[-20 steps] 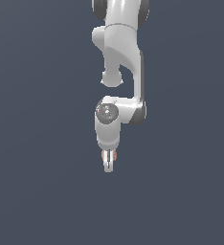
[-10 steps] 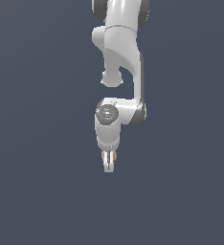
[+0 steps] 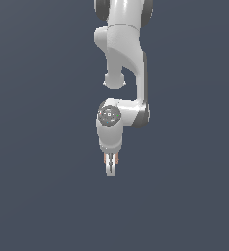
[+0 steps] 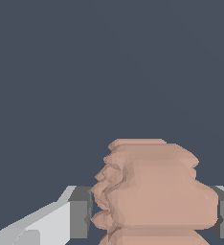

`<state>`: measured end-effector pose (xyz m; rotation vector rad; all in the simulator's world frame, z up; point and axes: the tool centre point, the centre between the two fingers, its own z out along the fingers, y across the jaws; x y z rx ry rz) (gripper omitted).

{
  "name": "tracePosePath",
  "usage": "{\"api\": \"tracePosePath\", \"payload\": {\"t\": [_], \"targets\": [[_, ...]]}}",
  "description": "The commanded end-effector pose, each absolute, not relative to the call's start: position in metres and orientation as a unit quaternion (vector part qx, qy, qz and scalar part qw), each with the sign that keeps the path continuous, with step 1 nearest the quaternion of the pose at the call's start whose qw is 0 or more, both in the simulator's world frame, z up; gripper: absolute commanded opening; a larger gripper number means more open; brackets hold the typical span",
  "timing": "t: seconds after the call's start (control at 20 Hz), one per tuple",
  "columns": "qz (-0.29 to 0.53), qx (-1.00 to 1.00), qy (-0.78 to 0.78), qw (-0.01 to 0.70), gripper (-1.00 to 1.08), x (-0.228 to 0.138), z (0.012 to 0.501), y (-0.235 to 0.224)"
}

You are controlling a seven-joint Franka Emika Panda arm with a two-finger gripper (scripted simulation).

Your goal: Pick up the object and move it to a goal position.

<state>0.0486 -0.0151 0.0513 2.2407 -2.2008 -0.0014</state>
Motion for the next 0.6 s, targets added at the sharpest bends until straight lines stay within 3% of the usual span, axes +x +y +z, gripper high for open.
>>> {"api": "tracePosePath", "payload": {"t": [0.0, 0.55], "targets": [[0.000, 0.713, -0.701, 0.000, -1.00, 0.048, 0.059, -0.017], [-0.001, 0.713, -0.701, -0.001, -1.00, 0.036, 0.139, -0.031]]}}
